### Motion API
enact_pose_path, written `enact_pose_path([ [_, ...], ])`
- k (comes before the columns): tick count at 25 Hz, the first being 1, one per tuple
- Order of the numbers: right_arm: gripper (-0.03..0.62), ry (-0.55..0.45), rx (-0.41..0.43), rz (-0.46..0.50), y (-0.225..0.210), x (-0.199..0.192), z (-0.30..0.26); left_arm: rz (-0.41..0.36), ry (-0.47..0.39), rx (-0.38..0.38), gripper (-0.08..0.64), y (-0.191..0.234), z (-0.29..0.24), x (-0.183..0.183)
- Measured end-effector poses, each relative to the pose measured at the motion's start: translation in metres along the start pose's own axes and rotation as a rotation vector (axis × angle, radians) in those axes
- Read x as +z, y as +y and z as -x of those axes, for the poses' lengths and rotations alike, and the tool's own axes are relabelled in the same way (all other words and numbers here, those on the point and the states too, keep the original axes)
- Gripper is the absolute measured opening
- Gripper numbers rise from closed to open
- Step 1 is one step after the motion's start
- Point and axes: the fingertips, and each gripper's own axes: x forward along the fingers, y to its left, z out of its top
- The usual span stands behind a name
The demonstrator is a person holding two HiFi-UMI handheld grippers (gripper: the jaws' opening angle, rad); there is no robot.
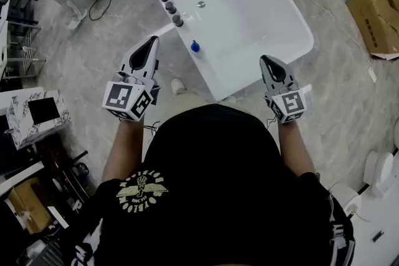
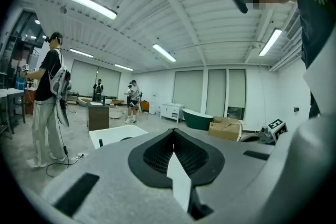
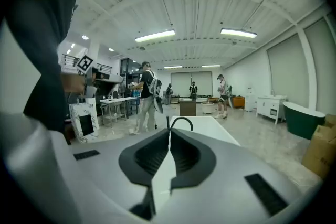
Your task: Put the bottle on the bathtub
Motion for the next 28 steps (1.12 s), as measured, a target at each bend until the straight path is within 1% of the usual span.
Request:
enact_pose_path([
  [4, 0.011, -0.056, 0.064, -0.048, -0.009, 0.037, 0.044, -0.004, -0.032, 0.011, 0.009, -0.051, -0.006, 0.005],
  [7, 0.011, -0.064, 0.109, 0.016, -0.002, 0.059, 0.053, 0.001, -0.031, 0.034, 0.009, -0.065, 0.004, 0.002],
  [10, 0.011, -0.092, 0.172, 0.073, 0.013, 0.081, 0.048, -0.008, -0.031, 0.095, 0.009, -0.063, 0.034, 0.005],
  [13, 0.011, -0.079, 0.242, 0.119, 0.026, 0.089, 0.038, -0.010, -0.050, 0.180, 0.009, -0.058, 0.062, 0.015],
  [16, 0.011, -0.055, 0.299, 0.123, 0.045, 0.094, 0.023, -0.004, -0.055, 0.253, 0.009, -0.047, 0.085, 0.016],
  [19, 0.011, -0.056, 0.341, 0.115, 0.058, 0.097, 0.014, 0.010, -0.048, 0.298, 0.009, -0.040, 0.102, 0.010],
  [22, 0.011, -0.058, 0.362, 0.098, 0.068, 0.104, 0.004, 0.021, -0.042, 0.317, 0.009, -0.033, 0.115, 0.008],
  [28, 0.011, -0.094, 0.350, 0.095, 0.082, 0.129, -0.015, 0.019, -0.041, 0.286, 0.009, -0.019, 0.120, 0.011],
])
